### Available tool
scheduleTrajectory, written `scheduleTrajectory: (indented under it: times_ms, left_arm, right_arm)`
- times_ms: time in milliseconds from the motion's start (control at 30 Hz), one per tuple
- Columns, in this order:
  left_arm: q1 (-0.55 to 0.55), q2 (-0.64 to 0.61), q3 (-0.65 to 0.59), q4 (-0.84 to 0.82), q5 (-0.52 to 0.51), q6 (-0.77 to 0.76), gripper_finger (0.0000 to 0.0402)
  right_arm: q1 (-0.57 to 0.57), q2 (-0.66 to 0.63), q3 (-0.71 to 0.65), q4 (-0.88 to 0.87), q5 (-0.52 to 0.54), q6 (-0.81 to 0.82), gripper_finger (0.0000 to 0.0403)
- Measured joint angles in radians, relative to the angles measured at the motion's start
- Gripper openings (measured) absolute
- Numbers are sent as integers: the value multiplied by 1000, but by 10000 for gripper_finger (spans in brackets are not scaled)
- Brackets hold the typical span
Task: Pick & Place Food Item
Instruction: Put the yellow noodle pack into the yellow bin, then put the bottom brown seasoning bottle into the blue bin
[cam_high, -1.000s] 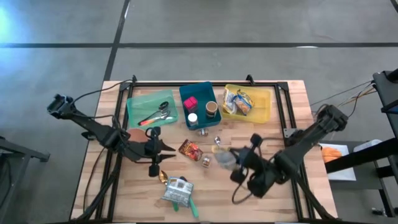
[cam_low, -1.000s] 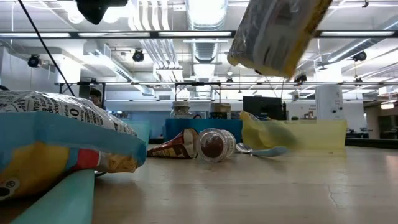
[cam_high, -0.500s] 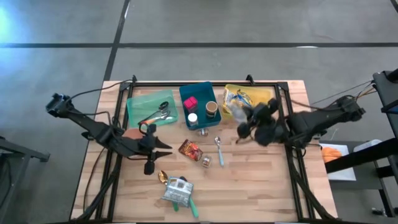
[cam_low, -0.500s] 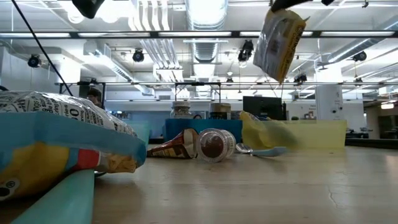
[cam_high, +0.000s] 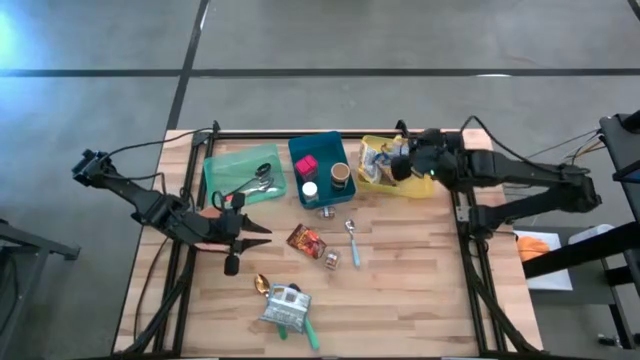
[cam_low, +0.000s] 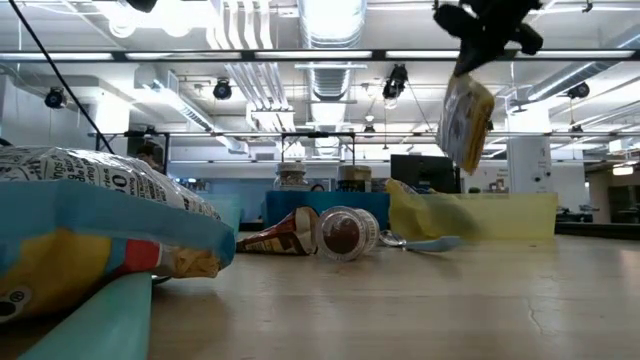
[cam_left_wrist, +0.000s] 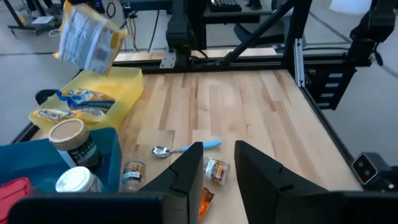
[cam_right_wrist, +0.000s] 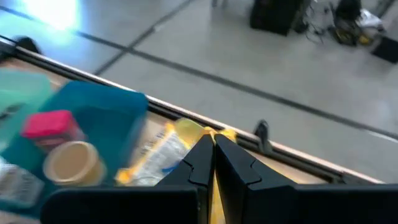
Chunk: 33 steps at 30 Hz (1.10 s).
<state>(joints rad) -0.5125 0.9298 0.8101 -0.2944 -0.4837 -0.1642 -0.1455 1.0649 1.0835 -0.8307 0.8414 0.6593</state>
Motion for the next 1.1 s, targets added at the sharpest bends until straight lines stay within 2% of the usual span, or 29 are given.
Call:
scheduleTrajectory:
  times_ms: [133,467,767,1100]
  left_arm:
    - [1,-1,0,-21,-9,11,94]
    - [2,-2,0,-54,-182,0,94]
    - [6,-8,0,-49,-286,15,94]
    - [16,-19,-15,-48,-289,-1,94]
  right_arm:
    - [-122,-3,-35,22,-87,-57,10]
    - [-334,-6,-123,79,-213,-170,10]
    - [-403,-4,-153,117,-276,-232,10]
    - [-432,17,-158,119,-371,-267,10]
